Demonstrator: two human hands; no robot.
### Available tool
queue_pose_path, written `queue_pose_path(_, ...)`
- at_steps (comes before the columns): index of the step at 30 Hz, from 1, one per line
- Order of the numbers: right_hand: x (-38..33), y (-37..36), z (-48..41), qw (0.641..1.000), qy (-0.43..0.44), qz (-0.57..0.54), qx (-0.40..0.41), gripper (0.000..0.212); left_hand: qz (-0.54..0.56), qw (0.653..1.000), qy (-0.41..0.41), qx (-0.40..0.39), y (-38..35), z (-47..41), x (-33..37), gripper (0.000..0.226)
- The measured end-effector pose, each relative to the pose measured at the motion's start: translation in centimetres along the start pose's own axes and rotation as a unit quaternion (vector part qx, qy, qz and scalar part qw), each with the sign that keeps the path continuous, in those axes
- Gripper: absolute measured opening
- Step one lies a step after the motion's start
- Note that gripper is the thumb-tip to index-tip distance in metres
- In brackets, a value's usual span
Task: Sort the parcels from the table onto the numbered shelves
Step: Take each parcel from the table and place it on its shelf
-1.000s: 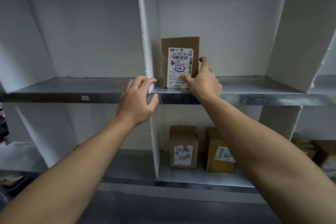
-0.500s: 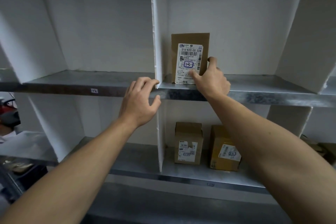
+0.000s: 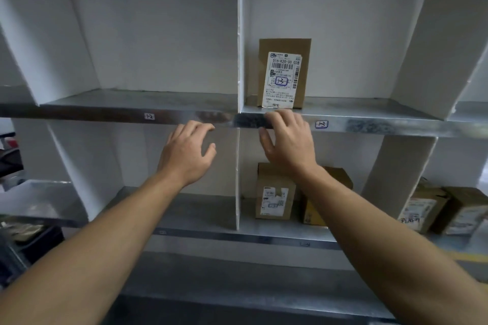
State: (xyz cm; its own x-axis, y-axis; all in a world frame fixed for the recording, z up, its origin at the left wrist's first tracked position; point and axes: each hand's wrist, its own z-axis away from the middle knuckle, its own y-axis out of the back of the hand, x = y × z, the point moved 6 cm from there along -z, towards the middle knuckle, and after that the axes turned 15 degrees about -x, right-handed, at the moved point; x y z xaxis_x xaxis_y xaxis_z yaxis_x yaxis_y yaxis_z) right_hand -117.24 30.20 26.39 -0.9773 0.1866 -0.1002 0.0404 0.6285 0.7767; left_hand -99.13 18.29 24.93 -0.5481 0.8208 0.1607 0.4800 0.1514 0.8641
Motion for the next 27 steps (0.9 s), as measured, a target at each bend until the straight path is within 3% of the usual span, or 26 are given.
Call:
queue_pose_path(5,-8.4,-4.7,1.7,0.990,0.062,0.046,-0.115,0.037,-0.022,0.997,0.061,-0.048,0.9,5.3,-6.0,0.044)
queue_pose_path(11,-21.1,-10.6,2.7,0.964,0.106,0.007,-0.244,0.041,-0.066,0.978,0.167,-0.111,4.3,16.1,-15.9,0.044)
queue_pose_path(19,-42.0,-17.2,5.8,0.917,0.222,-0.038,-0.329,0.044,-0.136,0.920,0.324,-0.175,10.7,35.0,-28.2,0.039)
queue_pose_path(27,-57.3,-20.7,9.9,0.849,0.329,-0.054,-0.410,0.045,-0.130,0.853,0.470,-0.185,15.8,50.3,-34.3,0.041)
